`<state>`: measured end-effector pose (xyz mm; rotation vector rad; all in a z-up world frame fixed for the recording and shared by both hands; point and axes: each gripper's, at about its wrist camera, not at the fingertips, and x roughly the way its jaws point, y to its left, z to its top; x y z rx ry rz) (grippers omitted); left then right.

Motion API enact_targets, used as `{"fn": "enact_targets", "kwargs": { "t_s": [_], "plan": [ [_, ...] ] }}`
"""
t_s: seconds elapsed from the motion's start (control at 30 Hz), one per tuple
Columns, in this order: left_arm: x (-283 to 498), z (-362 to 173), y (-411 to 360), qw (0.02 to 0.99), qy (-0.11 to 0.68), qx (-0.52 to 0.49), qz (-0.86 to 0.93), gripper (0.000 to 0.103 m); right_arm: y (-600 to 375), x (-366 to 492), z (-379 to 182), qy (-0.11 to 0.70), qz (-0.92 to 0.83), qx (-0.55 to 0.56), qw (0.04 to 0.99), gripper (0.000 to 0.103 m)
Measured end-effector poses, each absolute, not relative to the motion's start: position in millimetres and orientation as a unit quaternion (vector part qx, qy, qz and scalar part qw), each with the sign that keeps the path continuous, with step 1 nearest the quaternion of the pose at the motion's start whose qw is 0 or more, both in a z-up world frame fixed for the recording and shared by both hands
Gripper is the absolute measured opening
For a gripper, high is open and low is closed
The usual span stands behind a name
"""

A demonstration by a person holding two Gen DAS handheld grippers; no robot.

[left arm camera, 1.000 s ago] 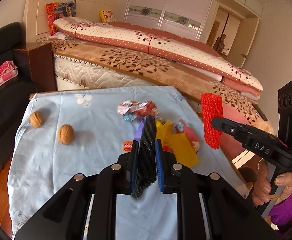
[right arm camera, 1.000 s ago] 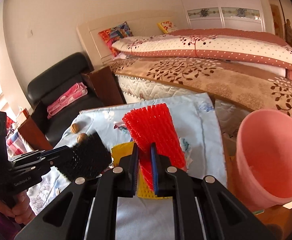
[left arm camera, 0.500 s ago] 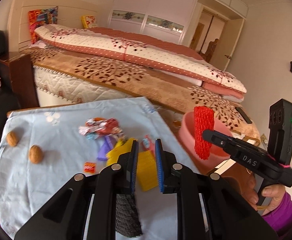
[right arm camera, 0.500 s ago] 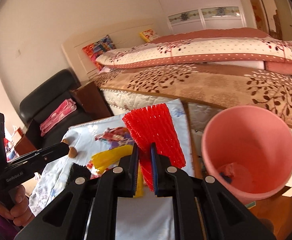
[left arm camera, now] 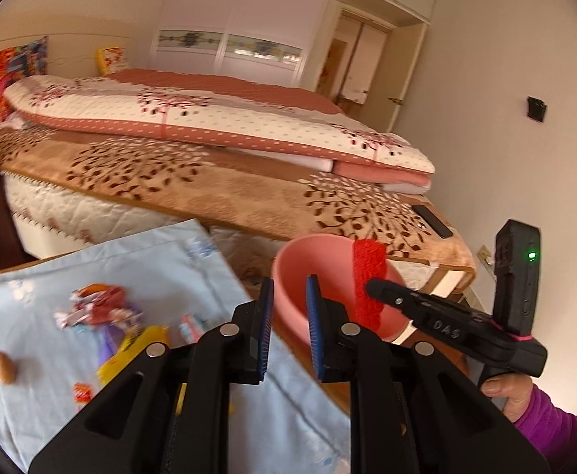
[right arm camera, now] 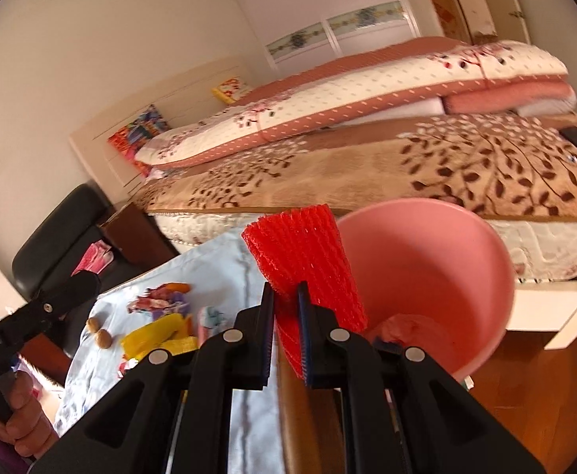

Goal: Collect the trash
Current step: 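Carry the red net with the right gripper over the bucket while the left carries the black pad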

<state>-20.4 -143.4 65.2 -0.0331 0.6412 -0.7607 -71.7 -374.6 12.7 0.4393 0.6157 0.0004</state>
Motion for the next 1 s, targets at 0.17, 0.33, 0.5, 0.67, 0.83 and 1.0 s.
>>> {"fn": "enact_targets", "kwargs": {
  "t_s": [0.17,0.33,0.5,0.67,0.83,1.0],
  "plan": [
    [-16,67,-145,0.884,0.3,-0.001,-0.359,0.017,-390,-76,2,0.306,-0.01,0.225,0.925,0.011],
    [-9,57,-116,0.897,0.317,0.011,-0.307,0.019,-392,-75,-3,0.311,-0.012,0.213,0.926,0.011],
    [-9,40,-69,0.903,0.348,-0.007,-0.252,0.048,-390,-73,-5,0.313,-0.012,0.212,0.926,0.011],
    [-24,11,-33,0.891,0.398,-0.02,-0.217,0.048,-385,-74,-7,0.317,-0.012,0.205,0.926,0.011],
    [-39,-29,-18,0.872,0.449,-0.027,-0.195,0.049,-379,-72,-9,0.322,-0.01,0.199,0.926,0.011],
    [-39,-58,-21,0.849,0.491,-0.03,-0.194,0.049,-378,-73,-11,0.325,-0.01,0.2,0.924,0.011]
  ]
}}
